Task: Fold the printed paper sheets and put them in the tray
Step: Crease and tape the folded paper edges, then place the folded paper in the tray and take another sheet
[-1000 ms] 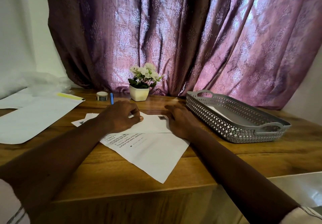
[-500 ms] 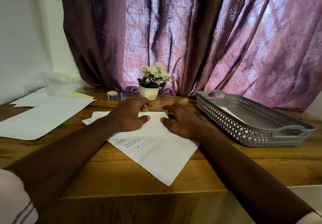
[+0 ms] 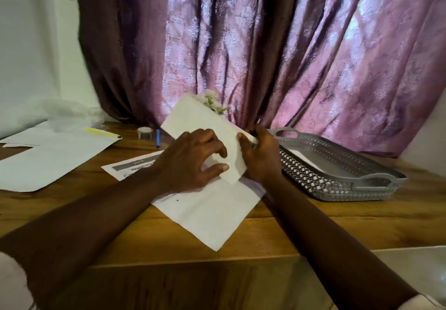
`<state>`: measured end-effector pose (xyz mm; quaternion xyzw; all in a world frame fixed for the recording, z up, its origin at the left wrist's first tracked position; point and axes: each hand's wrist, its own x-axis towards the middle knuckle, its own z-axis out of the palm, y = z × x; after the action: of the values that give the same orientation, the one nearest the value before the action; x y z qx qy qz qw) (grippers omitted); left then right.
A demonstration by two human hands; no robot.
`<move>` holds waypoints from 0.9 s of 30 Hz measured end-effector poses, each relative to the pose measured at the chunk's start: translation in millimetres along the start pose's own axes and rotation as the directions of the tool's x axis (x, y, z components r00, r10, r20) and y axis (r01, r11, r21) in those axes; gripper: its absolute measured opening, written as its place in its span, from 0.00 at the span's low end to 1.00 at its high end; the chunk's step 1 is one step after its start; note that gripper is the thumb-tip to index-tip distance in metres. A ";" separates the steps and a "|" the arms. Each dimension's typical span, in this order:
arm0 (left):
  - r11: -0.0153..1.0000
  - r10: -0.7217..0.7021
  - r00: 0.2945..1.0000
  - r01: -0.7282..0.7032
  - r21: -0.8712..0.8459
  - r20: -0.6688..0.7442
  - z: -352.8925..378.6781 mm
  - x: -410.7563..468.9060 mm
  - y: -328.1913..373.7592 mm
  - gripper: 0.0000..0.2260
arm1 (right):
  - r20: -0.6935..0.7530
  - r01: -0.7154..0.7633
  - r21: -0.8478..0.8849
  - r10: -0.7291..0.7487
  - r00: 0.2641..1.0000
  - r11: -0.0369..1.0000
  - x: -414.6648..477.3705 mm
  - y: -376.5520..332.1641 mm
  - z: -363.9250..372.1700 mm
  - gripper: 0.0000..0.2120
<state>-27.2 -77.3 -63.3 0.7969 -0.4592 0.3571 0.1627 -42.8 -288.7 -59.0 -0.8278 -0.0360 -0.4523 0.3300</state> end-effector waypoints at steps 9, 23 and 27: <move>0.984 0.043 0.921 0.029 -0.177 0.386 8.5 -11.9 0.0 0.30 | -0.343 -0.140 -0.086 0.102 0.934 0.986 25.1 -19.6 -127.8 0.09; 0.979 0.016 0.908 0.072 -0.193 0.418 12.4 -9.7 -2.6 0.31 | -0.044 -0.578 -0.489 0.643 0.765 0.653 48.5 45.4 -146.8 0.09; 0.978 0.019 0.904 0.073 -0.198 0.426 12.6 -8.0 -2.6 0.31 | 0.091 -0.375 -0.768 0.669 0.738 0.519 46.2 50.3 -141.0 0.13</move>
<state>-22.3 -78.4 -77.6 0.8404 -0.5073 0.1220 0.1464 -99.8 -420.5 3.4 -0.9276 0.3335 -0.1383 0.0958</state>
